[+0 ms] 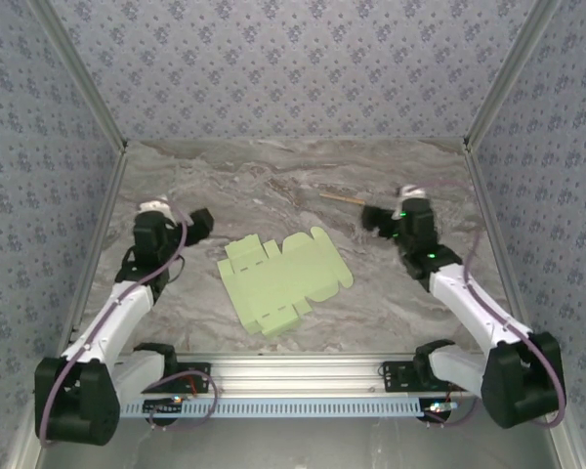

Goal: Fold the paper box

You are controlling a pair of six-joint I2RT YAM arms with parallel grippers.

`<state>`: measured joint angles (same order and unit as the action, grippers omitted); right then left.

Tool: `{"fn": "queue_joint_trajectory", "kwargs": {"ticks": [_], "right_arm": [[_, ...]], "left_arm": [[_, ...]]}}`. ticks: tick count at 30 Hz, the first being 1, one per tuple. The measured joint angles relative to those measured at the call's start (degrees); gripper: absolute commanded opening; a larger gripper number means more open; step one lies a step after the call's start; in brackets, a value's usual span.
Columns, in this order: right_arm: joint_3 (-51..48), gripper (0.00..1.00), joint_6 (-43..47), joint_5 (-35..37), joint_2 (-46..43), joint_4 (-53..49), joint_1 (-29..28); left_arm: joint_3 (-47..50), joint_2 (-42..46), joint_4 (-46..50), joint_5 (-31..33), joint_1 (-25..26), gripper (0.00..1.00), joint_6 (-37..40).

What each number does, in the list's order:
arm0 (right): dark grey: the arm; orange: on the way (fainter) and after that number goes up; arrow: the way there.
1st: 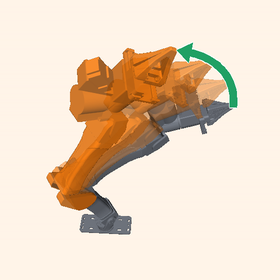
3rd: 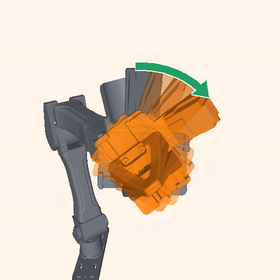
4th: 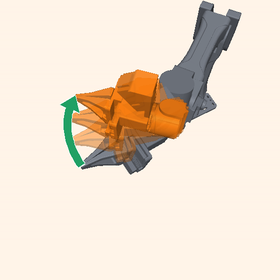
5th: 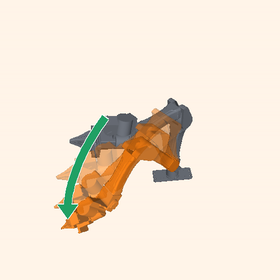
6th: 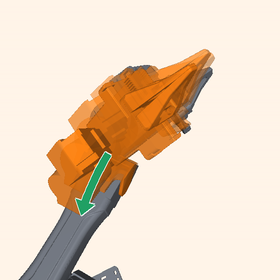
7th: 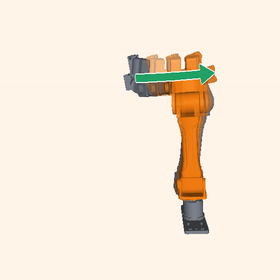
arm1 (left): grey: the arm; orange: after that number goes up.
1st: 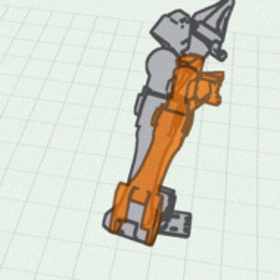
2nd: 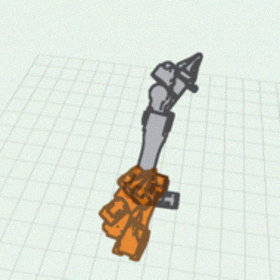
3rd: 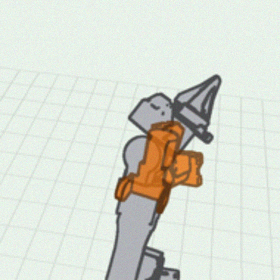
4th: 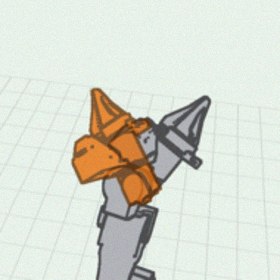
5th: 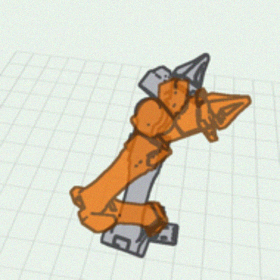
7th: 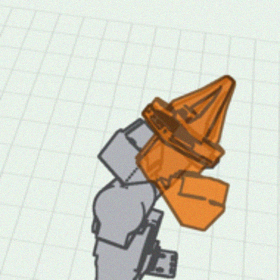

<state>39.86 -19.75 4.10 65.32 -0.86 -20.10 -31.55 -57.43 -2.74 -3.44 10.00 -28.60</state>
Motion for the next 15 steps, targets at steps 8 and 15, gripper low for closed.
{"fn": "queue_joint_trajectory", "kwargs": {"ticks": [8,15], "right_arm": [[6.7,0.89,0.0,-7.6,14.5,-15.4,-13.6],[10.0,0.84,1.7,-10.1,18.8,-20.2,-13.7]], "left_arm": [[-0.4,-4.3,14.3,-0.5,8.1,0.94,-3.3],[1.4,-4.9,18.2,-1.8,9.1,0.85,-6.6]]}}
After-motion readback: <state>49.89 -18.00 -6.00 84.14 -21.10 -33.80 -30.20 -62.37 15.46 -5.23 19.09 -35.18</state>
